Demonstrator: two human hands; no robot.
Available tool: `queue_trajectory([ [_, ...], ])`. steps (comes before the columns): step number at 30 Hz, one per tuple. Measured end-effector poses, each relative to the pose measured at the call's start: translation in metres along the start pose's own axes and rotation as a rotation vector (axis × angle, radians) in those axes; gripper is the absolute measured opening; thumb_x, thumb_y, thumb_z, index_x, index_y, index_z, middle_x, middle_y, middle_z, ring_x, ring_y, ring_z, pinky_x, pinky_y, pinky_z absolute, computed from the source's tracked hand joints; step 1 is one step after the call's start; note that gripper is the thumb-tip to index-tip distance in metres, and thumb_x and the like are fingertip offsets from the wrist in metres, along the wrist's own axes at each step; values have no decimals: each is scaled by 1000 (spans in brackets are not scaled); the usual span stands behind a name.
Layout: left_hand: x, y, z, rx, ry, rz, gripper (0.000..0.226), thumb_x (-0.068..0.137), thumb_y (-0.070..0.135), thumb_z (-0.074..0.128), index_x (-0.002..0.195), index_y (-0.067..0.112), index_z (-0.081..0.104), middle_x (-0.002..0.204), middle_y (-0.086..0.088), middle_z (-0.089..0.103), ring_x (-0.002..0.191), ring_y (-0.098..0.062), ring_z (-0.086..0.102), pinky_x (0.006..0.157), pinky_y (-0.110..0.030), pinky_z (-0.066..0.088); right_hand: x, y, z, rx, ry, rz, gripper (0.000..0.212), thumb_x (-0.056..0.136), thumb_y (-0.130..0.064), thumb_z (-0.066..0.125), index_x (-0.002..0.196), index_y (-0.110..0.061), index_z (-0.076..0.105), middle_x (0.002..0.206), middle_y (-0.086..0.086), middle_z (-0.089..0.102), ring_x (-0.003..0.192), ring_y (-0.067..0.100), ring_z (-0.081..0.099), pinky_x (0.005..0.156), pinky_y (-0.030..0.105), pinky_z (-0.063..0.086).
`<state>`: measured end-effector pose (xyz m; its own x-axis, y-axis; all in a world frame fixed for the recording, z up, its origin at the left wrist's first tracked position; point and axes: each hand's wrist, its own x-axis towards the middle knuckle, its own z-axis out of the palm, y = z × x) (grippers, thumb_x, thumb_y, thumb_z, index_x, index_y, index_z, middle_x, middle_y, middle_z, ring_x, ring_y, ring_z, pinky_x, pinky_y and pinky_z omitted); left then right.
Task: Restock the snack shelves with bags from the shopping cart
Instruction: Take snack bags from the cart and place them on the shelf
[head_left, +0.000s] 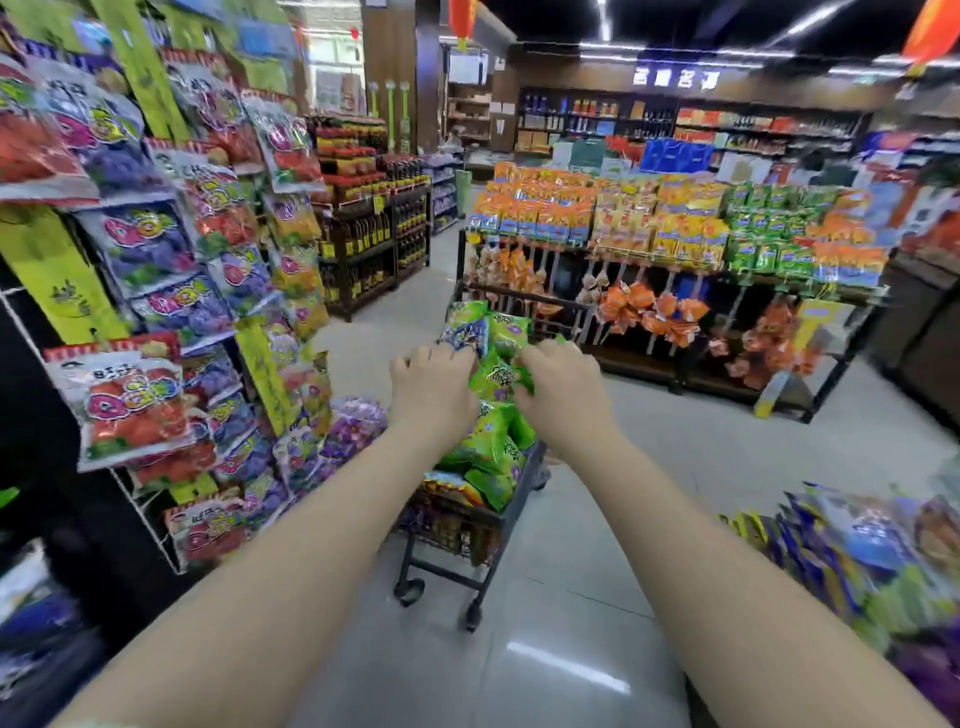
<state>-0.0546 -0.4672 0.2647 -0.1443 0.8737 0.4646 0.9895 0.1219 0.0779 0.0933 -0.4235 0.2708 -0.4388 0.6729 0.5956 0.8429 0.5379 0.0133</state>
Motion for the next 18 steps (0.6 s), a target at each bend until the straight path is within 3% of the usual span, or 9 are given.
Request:
queue_trajectory([
  [3,23,14,42,-30,-63,7,31,85,29,57,115,25,55,115,1,60,113,-28,50,91,-41,37,8,31,41,66,-18,14,29,70,-15,73,97,-7,68,88,13,65,85,37,60,67,40,45],
  [9,85,10,127,-51,-121,0,33,86,29,57,119,26,55,118,1,59,115,-27,49,96,-43,35,46,69,127,85,-95,73,23,68,-12,72,90,-8,66,88,10,64,85,36,59,67,42,47],
  [14,149,-29,205,-102,-184,-34,30,85,31,57,115,26,58,116,1,59,114,-26,50,94,-41,35,97,88,211,131,-177,122,27,73,-14,71,99,-10,65,96,9,64,93,36,58,74,43,47],
  [18,201,-69,260,-136,-255,-107,29,81,28,61,110,27,60,113,0,61,112,-26,51,92,-38,37,144,98,272,194,-260,198,32,86,-25,64,116,-14,61,114,5,61,109,29,53,86,41,44],
])
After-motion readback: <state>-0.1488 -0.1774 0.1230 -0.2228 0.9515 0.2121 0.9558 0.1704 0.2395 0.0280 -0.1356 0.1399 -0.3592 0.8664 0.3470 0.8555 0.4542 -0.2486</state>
